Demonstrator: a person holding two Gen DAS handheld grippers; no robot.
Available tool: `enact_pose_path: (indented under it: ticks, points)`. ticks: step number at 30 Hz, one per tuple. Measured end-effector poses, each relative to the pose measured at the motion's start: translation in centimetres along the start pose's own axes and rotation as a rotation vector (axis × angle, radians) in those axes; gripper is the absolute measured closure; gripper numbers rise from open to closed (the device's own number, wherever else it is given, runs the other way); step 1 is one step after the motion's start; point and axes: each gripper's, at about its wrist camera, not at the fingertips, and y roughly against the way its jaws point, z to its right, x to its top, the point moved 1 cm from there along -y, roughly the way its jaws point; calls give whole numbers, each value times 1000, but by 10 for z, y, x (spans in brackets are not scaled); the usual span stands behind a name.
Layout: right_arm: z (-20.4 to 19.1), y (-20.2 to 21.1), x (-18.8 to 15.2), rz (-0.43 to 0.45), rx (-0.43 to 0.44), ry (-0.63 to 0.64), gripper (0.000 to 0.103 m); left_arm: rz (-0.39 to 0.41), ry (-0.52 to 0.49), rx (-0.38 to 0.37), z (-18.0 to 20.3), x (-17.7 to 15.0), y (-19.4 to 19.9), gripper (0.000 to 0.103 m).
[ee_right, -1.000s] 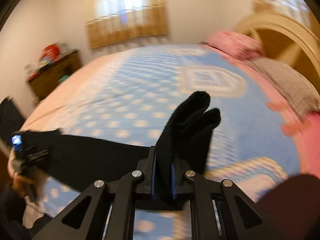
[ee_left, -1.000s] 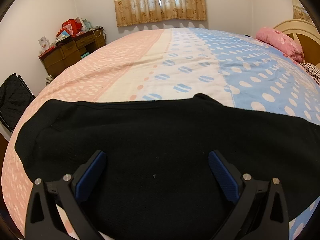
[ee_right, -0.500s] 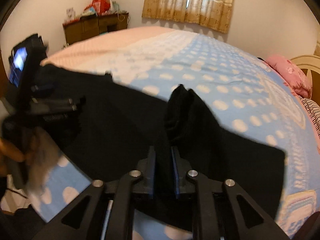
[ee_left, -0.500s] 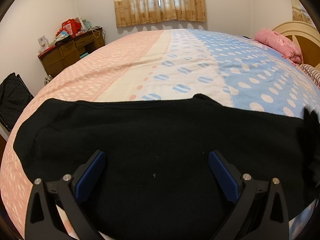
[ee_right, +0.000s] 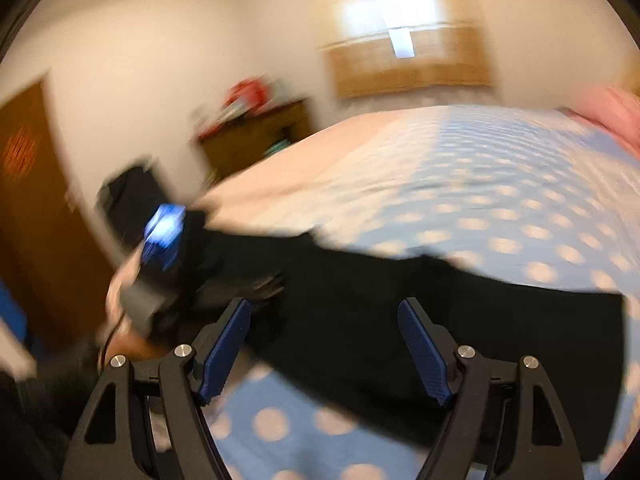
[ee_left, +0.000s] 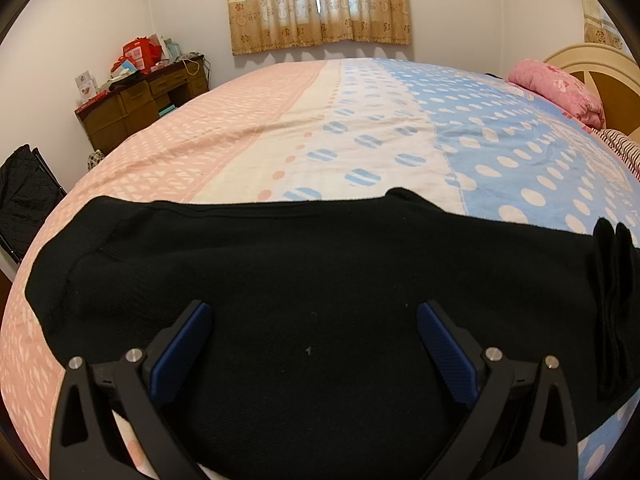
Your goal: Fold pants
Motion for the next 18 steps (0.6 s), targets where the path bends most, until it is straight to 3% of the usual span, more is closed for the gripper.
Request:
enact_pose_path:
  ticks: [3, 4, 5, 6, 9, 13, 18]
  points:
    - [39, -4, 5, -9, -60, -110, 26, 0, 0, 0, 0, 0, 0, 0]
    - [44, -12, 8, -28, -85, -92, 42, -1, -1, 2, 0, 0, 0, 0]
    - [43, -20, 8, -53, -117, -66, 85, -1, -2, 2, 0, 0, 0, 0]
    - [42, -30, 10, -82, -135, -53, 102, -1, -2, 2, 0, 0, 0, 0]
    - [37, -64, 10, -134, -104, -41, 103, -1, -2, 2, 0, 0, 0, 0]
    - [22, -97, -1, -205, -147, 16, 102, -1, -2, 2, 1, 0, 0, 0]
    - [2, -112, 0, -151, -270, 134, 102, 2, -5, 5, 1, 0, 0, 0]
